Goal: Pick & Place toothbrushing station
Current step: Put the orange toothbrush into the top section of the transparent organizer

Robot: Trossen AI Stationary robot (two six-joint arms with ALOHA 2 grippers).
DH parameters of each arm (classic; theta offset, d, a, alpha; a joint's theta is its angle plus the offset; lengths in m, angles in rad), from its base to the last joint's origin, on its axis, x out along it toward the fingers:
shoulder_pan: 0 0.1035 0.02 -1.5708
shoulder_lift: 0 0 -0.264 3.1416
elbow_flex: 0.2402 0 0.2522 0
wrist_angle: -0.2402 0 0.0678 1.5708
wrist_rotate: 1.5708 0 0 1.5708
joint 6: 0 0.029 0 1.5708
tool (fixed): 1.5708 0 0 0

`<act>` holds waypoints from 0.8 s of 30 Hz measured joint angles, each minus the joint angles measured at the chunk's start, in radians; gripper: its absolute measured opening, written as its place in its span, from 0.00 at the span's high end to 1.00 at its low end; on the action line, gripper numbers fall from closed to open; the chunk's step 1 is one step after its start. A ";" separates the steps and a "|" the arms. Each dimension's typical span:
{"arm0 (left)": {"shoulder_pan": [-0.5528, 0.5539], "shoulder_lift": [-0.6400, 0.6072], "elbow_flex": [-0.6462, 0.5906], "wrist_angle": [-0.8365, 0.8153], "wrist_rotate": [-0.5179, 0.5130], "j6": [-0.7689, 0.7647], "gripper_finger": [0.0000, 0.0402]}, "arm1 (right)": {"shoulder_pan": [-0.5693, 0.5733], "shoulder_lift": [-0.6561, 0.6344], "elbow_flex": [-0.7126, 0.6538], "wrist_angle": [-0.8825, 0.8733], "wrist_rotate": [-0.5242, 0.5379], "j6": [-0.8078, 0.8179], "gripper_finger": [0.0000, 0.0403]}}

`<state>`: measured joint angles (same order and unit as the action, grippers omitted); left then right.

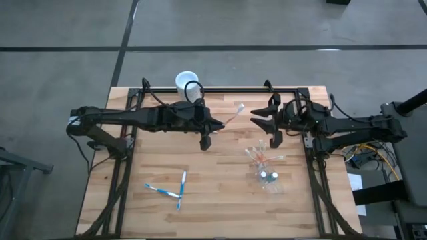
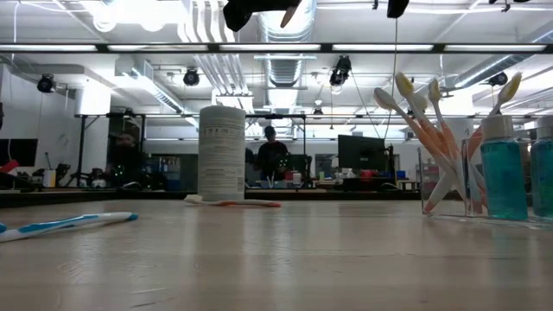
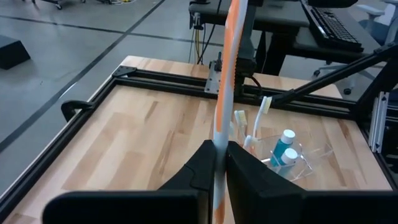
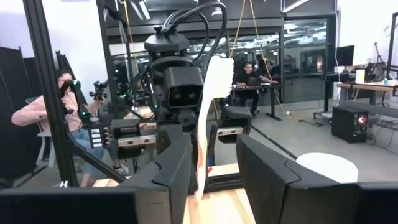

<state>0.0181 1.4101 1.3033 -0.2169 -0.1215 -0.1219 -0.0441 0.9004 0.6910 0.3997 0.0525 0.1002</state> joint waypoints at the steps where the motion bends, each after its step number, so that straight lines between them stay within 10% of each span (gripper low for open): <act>1: 0.000 0.000 0.000 0.000 0.000 0.000 0.93 | 0.000 0.005 0.002 0.000 0.000 -0.003 0.66; 24: 0.000 0.000 0.000 0.000 0.003 -0.001 0.94 | 0.000 0.020 0.005 0.068 0.052 -0.104 0.51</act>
<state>0.0181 1.4101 1.3029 -0.2169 -0.1187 -0.1230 -0.0441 0.9199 0.6964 0.4673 0.1048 -0.0035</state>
